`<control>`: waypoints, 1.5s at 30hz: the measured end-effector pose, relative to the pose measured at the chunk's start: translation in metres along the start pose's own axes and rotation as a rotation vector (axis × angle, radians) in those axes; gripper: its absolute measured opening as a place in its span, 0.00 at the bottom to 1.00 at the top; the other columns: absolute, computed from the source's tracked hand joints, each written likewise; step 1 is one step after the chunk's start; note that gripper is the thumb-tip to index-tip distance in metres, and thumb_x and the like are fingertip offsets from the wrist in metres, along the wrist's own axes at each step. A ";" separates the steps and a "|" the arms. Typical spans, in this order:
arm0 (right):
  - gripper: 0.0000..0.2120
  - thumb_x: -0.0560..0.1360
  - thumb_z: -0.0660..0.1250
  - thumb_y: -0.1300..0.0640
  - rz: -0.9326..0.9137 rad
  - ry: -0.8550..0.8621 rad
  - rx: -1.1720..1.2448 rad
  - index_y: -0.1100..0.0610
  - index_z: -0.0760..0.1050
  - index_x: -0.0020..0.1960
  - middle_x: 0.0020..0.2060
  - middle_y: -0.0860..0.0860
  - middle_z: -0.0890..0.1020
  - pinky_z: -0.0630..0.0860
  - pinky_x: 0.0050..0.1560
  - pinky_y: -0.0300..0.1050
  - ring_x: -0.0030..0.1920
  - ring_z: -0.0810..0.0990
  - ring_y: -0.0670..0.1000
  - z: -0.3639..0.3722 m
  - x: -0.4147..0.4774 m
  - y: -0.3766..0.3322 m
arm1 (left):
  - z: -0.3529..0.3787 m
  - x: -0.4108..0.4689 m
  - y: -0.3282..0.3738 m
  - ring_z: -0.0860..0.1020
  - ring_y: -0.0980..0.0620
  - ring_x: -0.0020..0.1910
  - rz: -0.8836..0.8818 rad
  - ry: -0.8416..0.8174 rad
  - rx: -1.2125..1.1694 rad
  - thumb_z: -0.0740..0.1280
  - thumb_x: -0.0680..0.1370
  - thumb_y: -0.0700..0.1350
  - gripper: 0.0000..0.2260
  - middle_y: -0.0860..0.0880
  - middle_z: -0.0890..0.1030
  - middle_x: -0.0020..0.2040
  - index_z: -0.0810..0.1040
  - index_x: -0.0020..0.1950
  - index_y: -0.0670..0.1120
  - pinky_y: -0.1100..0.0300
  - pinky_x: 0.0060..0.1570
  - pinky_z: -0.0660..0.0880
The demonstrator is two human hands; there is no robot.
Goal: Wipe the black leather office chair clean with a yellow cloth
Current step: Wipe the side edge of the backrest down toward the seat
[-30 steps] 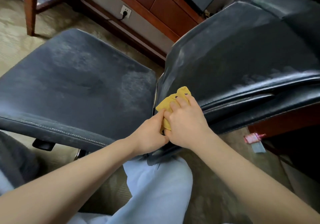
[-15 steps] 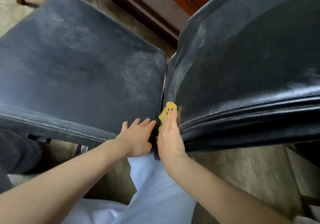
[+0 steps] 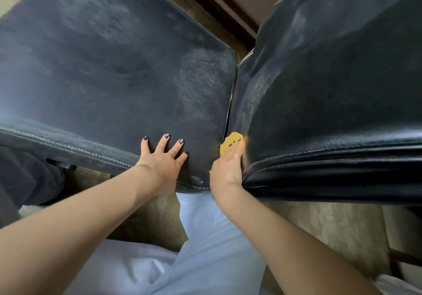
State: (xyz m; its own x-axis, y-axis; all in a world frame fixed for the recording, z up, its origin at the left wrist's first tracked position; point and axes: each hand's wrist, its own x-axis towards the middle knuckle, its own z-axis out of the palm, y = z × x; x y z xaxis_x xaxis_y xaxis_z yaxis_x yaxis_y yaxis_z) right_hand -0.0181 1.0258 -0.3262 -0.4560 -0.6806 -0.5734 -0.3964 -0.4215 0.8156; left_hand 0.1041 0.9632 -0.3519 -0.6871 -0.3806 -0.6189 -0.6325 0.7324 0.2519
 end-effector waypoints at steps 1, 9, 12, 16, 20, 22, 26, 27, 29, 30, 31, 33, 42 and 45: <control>0.26 0.82 0.53 0.49 -0.002 0.028 0.010 0.65 0.60 0.74 0.71 0.69 0.60 0.45 0.67 0.76 0.71 0.54 0.75 0.003 -0.005 -0.001 | 0.000 -0.001 0.000 0.34 0.41 0.75 0.002 -0.005 0.001 0.55 0.81 0.48 0.31 0.50 0.34 0.77 0.38 0.77 0.51 0.32 0.69 0.43; 0.24 0.83 0.47 0.54 -0.146 0.209 0.101 0.68 0.54 0.74 0.71 0.71 0.58 0.43 0.69 0.69 0.72 0.55 0.71 0.030 -0.046 -0.014 | 0.005 -0.005 -0.004 0.33 0.40 0.74 0.012 0.016 0.042 0.55 0.81 0.48 0.32 0.50 0.33 0.77 0.37 0.77 0.50 0.32 0.69 0.43; 0.22 0.83 0.48 0.54 -0.185 0.256 0.143 0.66 0.58 0.73 0.70 0.69 0.62 0.46 0.72 0.64 0.71 0.58 0.68 0.034 -0.060 -0.011 | 0.007 -0.005 -0.003 0.33 0.39 0.74 0.005 0.025 0.058 0.55 0.80 0.48 0.33 0.50 0.33 0.76 0.36 0.77 0.50 0.31 0.68 0.42; 0.18 0.81 0.51 0.55 -0.220 0.247 0.222 0.62 0.65 0.67 0.65 0.64 0.69 0.47 0.74 0.59 0.68 0.63 0.64 0.045 -0.076 -0.008 | 0.009 -0.007 -0.003 0.33 0.39 0.74 0.005 0.051 0.087 0.56 0.80 0.48 0.34 0.49 0.33 0.76 0.36 0.77 0.50 0.31 0.68 0.43; 0.15 0.72 0.55 0.59 -0.165 0.359 0.404 0.58 0.80 0.44 0.43 0.57 0.81 0.54 0.71 0.54 0.52 0.79 0.58 0.053 -0.095 -0.003 | 0.010 -0.009 -0.004 0.34 0.39 0.74 0.010 0.067 0.104 0.55 0.80 0.49 0.34 0.49 0.33 0.76 0.36 0.77 0.50 0.31 0.69 0.43; 0.18 0.72 0.50 0.61 -0.115 0.457 0.474 0.59 0.78 0.38 0.40 0.56 0.81 0.52 0.72 0.53 0.49 0.80 0.57 0.062 -0.105 -0.003 | 0.011 -0.009 -0.003 0.34 0.38 0.74 0.010 0.071 0.117 0.55 0.80 0.50 0.34 0.48 0.33 0.77 0.35 0.77 0.50 0.31 0.68 0.44; 0.07 0.74 0.61 0.60 -0.014 0.607 0.559 0.59 0.77 0.40 0.44 0.55 0.80 0.49 0.74 0.52 0.53 0.79 0.56 0.072 -0.124 0.015 | 0.012 -0.009 -0.002 0.34 0.38 0.74 0.007 0.074 0.143 0.55 0.80 0.50 0.34 0.48 0.33 0.77 0.35 0.77 0.49 0.31 0.68 0.45; 0.04 0.72 0.65 0.59 -0.004 0.616 0.583 0.59 0.77 0.41 0.45 0.55 0.80 0.51 0.74 0.53 0.54 0.79 0.56 0.071 -0.127 0.018 | 0.012 -0.009 -0.003 0.34 0.38 0.74 0.007 0.073 0.146 0.55 0.80 0.50 0.34 0.48 0.33 0.77 0.35 0.77 0.49 0.31 0.68 0.45; 0.04 0.71 0.68 0.58 0.012 0.603 0.625 0.59 0.77 0.41 0.45 0.55 0.79 0.55 0.72 0.54 0.53 0.78 0.57 0.071 -0.126 0.017 | 0.012 -0.009 -0.003 0.34 0.38 0.74 0.004 0.070 0.148 0.55 0.80 0.50 0.34 0.48 0.33 0.77 0.35 0.77 0.50 0.31 0.68 0.44; 0.03 0.70 0.68 0.59 0.013 0.585 0.628 0.59 0.77 0.41 0.44 0.55 0.79 0.58 0.70 0.54 0.52 0.78 0.57 0.072 -0.123 0.015 | 0.012 -0.009 -0.003 0.34 0.38 0.74 0.002 0.069 0.149 0.55 0.80 0.50 0.34 0.48 0.33 0.77 0.35 0.77 0.50 0.31 0.68 0.44; 0.03 0.69 0.68 0.59 0.010 0.560 0.613 0.59 0.77 0.41 0.43 0.56 0.79 0.59 0.69 0.54 0.51 0.78 0.58 0.072 -0.119 0.011 | 0.011 -0.009 -0.003 0.34 0.38 0.74 0.002 0.067 0.150 0.55 0.80 0.50 0.34 0.48 0.33 0.77 0.35 0.77 0.50 0.31 0.68 0.44; 0.05 0.66 0.69 0.59 -0.019 0.464 0.570 0.59 0.77 0.41 0.40 0.56 0.77 0.61 0.66 0.54 0.48 0.76 0.58 0.069 -0.110 0.002 | 0.011 -0.010 -0.003 0.34 0.38 0.74 0.004 0.062 0.157 0.55 0.79 0.50 0.34 0.48 0.33 0.77 0.35 0.77 0.50 0.31 0.69 0.45; 0.15 0.80 0.54 0.54 -0.215 0.203 0.339 0.59 0.72 0.61 0.55 0.57 0.73 0.46 0.67 0.57 0.64 0.63 0.59 0.049 -0.076 -0.024 | 0.012 -0.009 -0.003 0.34 0.39 0.75 0.006 0.066 0.180 0.55 0.80 0.50 0.34 0.48 0.33 0.76 0.34 0.77 0.50 0.32 0.69 0.46; 0.14 0.81 0.51 0.53 -0.228 0.188 0.301 0.59 0.72 0.47 0.44 0.62 0.71 0.43 0.69 0.55 0.67 0.64 0.56 0.044 -0.065 -0.031 | 0.014 -0.009 -0.003 0.34 0.39 0.75 0.004 0.074 0.188 0.55 0.80 0.51 0.34 0.48 0.33 0.76 0.34 0.76 0.50 0.32 0.69 0.46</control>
State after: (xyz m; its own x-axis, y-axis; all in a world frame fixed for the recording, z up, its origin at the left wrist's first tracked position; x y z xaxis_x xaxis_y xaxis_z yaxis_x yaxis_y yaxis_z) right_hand -0.0114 1.1099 -0.3181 -0.1876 -0.6993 -0.6897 -0.6980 -0.3991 0.5945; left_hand 0.1172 0.9722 -0.3576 -0.7181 -0.4128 -0.5603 -0.5567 0.8238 0.1065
